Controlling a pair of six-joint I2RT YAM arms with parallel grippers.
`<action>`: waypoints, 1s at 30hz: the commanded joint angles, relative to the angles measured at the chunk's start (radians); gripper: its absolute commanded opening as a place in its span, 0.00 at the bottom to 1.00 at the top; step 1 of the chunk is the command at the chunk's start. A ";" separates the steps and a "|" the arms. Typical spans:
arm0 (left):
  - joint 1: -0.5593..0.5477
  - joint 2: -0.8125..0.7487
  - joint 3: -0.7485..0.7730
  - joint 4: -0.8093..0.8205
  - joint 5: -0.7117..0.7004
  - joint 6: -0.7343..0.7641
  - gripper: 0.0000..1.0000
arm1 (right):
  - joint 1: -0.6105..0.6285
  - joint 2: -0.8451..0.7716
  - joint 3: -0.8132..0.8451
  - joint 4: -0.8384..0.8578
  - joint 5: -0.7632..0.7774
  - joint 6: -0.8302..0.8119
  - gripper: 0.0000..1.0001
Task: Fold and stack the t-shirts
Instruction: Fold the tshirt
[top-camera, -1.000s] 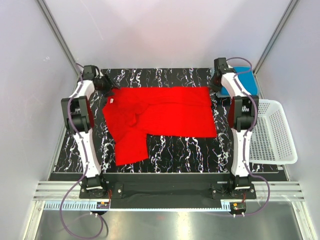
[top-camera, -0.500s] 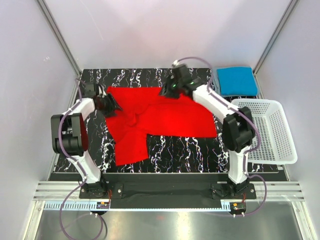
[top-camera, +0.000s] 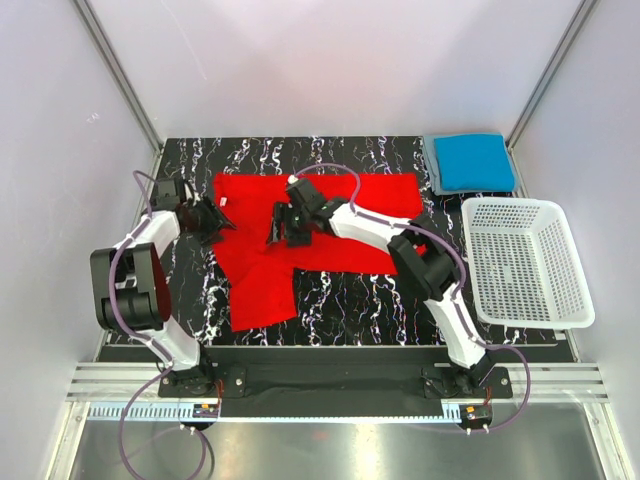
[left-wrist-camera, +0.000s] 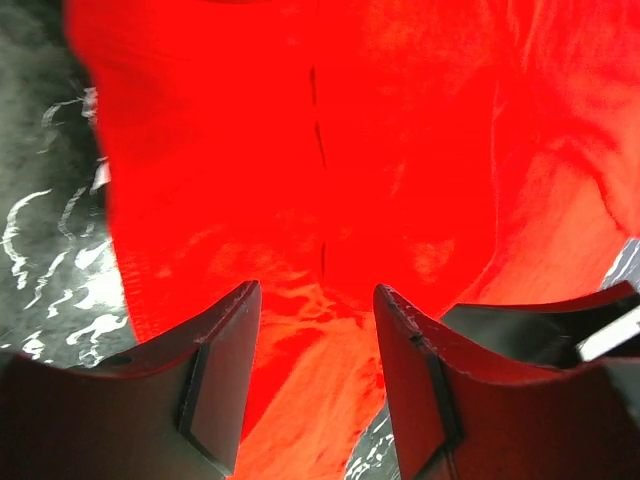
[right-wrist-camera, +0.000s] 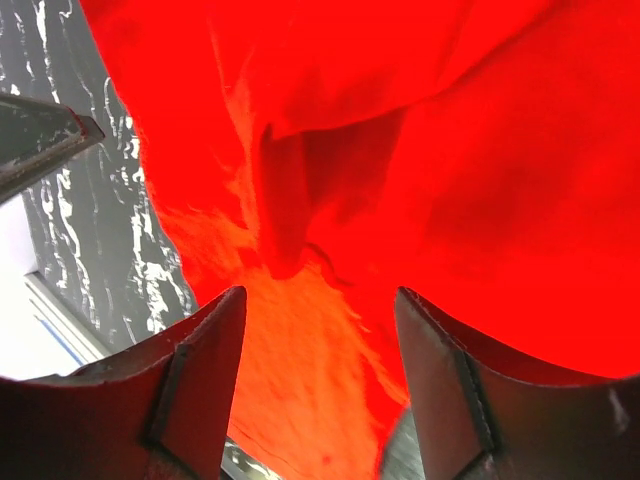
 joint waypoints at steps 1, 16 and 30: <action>0.036 -0.053 -0.045 0.081 0.028 -0.045 0.54 | 0.022 0.022 0.086 0.051 0.013 0.075 0.69; 0.059 -0.056 -0.085 0.124 0.158 -0.077 0.54 | 0.025 0.093 0.155 0.160 0.004 0.262 0.56; 0.057 -0.087 -0.318 0.463 0.255 -0.282 0.55 | -0.035 0.076 0.062 0.369 -0.105 0.442 0.19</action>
